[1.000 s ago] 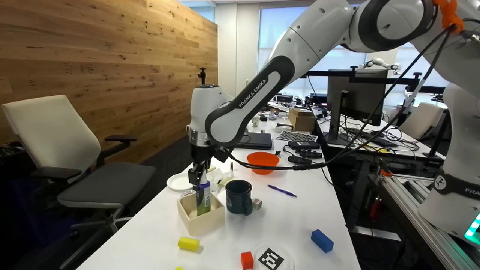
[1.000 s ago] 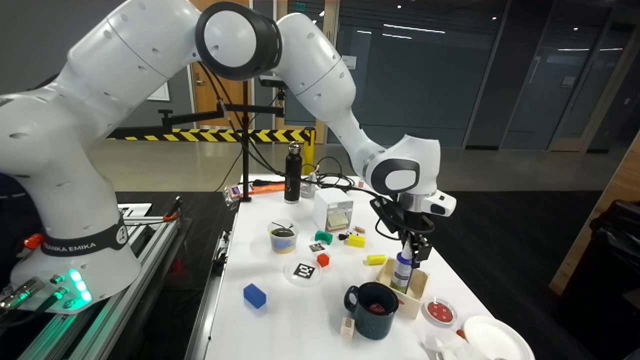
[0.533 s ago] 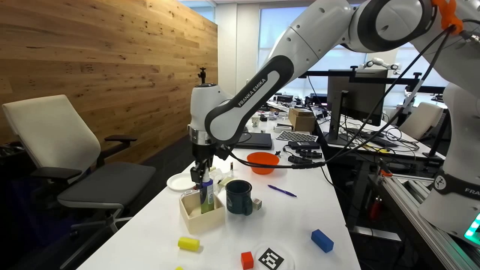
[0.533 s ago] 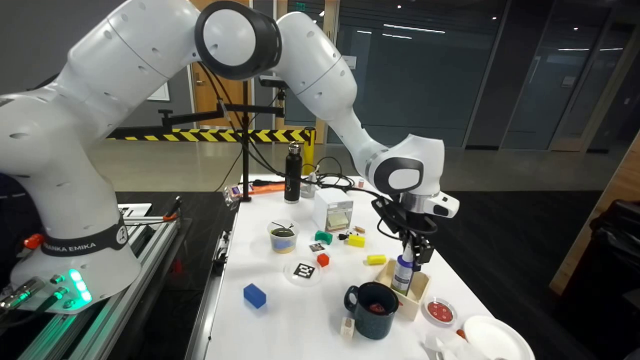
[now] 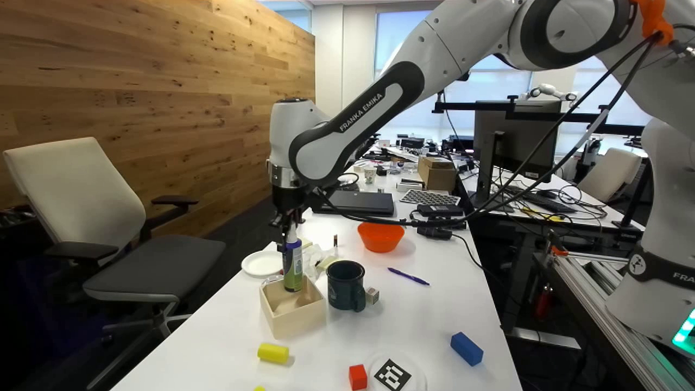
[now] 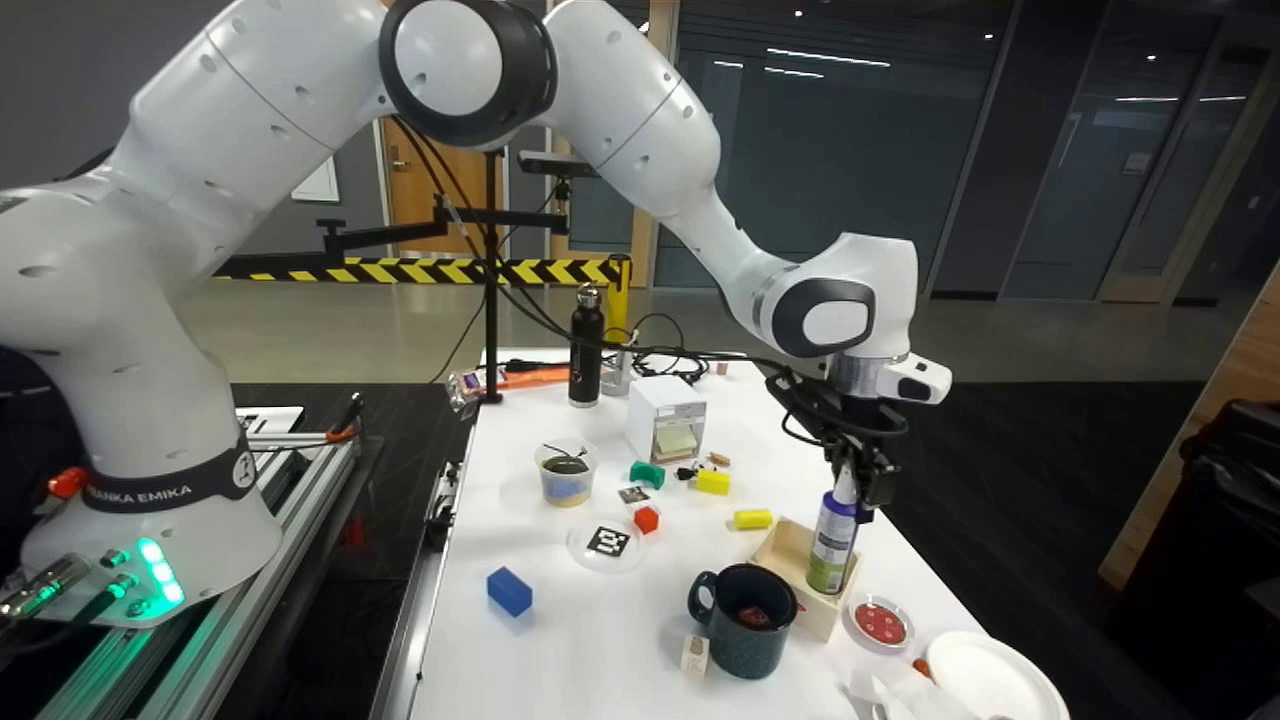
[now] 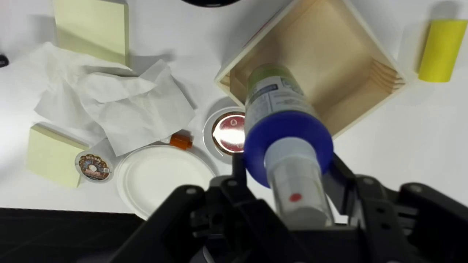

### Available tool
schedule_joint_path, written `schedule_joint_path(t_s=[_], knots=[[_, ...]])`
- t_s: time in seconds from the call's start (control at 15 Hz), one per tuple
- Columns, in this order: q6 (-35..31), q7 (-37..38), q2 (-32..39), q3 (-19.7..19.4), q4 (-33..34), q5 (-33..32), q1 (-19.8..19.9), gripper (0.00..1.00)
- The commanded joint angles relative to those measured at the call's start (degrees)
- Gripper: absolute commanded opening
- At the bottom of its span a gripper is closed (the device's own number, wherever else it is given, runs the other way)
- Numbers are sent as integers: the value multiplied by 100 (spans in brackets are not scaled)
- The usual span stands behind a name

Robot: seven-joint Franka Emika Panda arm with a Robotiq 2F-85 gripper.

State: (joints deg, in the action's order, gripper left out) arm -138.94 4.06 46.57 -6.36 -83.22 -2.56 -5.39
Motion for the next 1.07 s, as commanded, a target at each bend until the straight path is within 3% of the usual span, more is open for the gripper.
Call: schedule_joint_path(t_s=[0.0, 0.53, 1.0], knots=[[305, 122, -308, -19, 76, -211, 23, 29], [728, 196, -1281, -142, -299, -378, 44, 29], [815, 443, -1916, -138, -1148, -410, 108, 29]])
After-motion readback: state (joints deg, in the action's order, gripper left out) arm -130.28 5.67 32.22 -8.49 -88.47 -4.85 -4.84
